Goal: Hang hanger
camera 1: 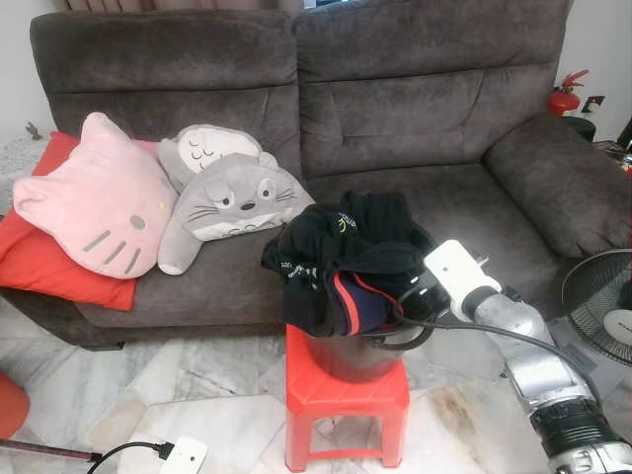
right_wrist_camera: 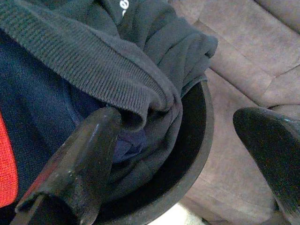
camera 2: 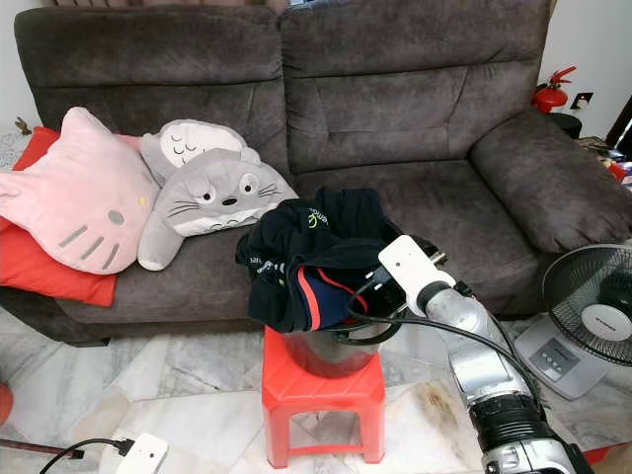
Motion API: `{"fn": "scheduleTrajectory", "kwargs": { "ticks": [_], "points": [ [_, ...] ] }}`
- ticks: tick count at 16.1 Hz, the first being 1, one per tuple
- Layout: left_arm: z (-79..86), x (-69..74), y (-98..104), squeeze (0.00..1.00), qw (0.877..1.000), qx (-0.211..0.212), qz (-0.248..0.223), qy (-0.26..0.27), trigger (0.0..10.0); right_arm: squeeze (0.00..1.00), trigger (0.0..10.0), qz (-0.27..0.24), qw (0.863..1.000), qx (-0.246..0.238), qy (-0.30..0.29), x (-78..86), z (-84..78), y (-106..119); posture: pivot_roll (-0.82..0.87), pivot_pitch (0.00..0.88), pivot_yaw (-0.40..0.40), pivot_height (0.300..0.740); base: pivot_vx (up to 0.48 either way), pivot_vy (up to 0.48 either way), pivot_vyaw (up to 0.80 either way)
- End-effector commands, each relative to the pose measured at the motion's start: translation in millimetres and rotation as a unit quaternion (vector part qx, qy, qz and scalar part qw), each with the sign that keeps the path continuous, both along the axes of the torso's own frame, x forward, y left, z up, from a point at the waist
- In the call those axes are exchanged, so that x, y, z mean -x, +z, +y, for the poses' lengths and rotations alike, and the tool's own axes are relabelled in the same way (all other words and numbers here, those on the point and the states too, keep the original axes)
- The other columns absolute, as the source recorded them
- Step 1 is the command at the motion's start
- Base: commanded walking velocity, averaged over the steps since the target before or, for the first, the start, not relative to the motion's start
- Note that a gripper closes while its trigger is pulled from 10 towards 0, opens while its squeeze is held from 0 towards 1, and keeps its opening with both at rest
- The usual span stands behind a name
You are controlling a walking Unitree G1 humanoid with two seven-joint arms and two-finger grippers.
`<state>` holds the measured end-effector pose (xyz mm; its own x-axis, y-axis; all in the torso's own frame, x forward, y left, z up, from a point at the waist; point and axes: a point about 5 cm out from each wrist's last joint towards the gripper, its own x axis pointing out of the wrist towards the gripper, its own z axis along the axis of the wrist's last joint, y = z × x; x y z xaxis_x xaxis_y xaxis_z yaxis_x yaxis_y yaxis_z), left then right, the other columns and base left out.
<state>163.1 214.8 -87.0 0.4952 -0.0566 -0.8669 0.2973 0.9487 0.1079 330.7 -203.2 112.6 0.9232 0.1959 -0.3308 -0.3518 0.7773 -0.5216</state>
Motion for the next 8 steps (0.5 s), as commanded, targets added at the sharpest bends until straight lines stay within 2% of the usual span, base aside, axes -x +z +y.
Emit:
{"fn": "scheduleTrajectory", "kwargs": {
  "ticks": [1, 8],
  "points": [
    [2.7, 2.9, -0.9, 0.00, 1.000, -0.002, 0.007, 0.005, 10.0, 0.00, 10.0, -0.001, 1.000, 0.000, 0.008, -2.9, 2.2, 3.0, -0.31, 0.000, 0.076, 0.740, 0.000, 0.000, 0.00],
    [3.2, 3.2, -1.0, 0.00, 1.000, -0.003, 0.005, 0.011, 10.0, 0.00, 10.0, -0.009, 1.000, 0.009, 0.014, -9.0, 6.3, 1.4, -0.30, 0.000, 0.074, 0.740, 0.000, 0.000, 0.00]
  ]
}}
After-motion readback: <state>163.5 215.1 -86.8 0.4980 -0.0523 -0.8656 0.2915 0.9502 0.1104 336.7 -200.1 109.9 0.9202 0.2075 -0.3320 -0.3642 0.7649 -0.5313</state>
